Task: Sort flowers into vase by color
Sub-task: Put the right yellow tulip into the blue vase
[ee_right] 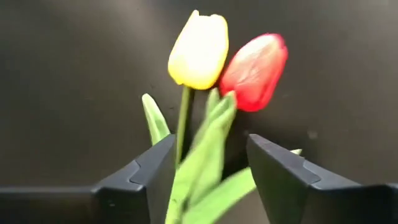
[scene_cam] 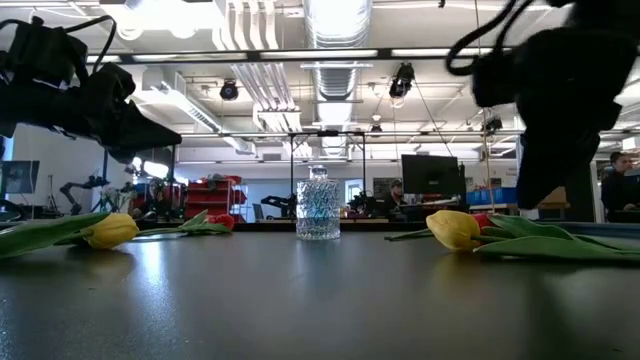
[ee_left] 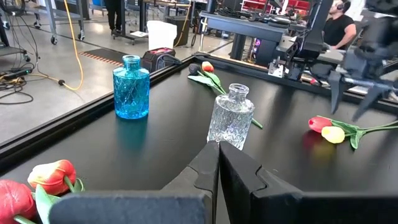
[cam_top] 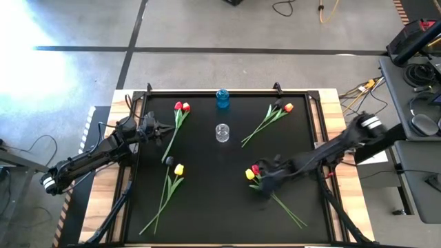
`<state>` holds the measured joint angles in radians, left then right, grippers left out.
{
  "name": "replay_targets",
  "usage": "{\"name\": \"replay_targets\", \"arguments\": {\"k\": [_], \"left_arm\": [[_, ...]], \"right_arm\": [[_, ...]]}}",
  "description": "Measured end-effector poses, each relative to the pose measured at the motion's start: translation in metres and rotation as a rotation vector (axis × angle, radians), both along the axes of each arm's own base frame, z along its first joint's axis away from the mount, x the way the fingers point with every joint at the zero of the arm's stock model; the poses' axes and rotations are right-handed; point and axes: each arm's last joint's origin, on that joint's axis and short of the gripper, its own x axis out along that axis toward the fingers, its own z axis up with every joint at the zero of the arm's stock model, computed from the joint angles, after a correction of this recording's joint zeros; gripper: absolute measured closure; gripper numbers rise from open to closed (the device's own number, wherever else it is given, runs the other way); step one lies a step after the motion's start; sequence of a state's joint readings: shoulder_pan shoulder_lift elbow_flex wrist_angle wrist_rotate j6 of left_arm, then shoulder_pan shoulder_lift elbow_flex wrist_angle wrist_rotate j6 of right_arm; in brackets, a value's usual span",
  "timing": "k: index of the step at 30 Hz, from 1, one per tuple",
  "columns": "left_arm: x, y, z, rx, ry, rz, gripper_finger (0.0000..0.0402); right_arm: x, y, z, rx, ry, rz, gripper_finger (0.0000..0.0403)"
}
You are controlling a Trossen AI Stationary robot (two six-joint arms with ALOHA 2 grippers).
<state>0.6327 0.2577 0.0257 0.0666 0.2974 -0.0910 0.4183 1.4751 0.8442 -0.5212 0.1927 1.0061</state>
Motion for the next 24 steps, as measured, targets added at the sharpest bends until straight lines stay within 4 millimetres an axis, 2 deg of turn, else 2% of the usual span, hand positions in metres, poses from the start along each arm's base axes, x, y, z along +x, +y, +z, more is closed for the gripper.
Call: {"name": "replay_targets", "arguments": {"k": [5,11,17,24], "left_arm": [[0.0,0.0,0.0,0.0,0.0,0.0,0.0402],[0.0,0.0,0.0,0.0,0.0,0.0,0.0402],[0.0,0.0,0.0,0.0,0.0,0.0,0.0402],[0.0,0.0,0.0,0.0,0.0,0.0,0.0402]], "right_arm": [[0.036,0.016,-0.001,0.012,0.154,-0.009,0.0193],[0.07,0.03,0.006,-0.026,0.216,0.028,0.0204],[0.084,0.016,0.0,-0.053,0.319,-0.019,0.0229],[0.088,0.01,0.034,-0.001,0.244,-0.039,0.0234]]}}
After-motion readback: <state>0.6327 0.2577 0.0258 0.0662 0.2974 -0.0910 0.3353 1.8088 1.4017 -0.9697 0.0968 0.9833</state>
